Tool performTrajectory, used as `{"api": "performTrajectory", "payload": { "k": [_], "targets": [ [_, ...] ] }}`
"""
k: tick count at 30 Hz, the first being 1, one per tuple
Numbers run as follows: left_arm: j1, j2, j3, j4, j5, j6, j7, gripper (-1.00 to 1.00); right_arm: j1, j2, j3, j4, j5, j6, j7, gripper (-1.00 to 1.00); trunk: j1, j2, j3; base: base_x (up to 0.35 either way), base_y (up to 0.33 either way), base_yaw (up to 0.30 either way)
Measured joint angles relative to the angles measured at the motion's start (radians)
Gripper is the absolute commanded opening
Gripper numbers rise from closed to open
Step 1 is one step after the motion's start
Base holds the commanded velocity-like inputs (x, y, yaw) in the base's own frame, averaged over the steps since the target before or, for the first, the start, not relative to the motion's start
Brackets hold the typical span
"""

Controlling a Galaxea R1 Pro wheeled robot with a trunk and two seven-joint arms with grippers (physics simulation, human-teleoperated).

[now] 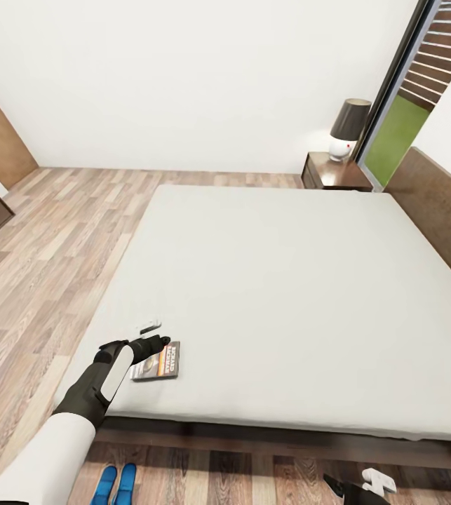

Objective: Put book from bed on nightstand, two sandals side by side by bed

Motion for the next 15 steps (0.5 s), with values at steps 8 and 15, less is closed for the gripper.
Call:
{"api": "performTrajectory", "payload": {
  "k": [8,15],
  "targets": [
    [0.000,0.000,0.000,0.000,0.000,0.000,0.000,1.00,0.000,0.000,0.000,0.000,0.001,0.000,0.001,1.00,0.000,0.000,0.000,0.155,0.000,0.000],
    [0.000,0.000,0.000,0.000,0.000,0.000,0.000,1.00,0.000,0.000,0.000,0.000,0.001,-0.001,0.000,1.00,0.000,0.000,0.000,0.036,0.000,0.000]
  ]
}}
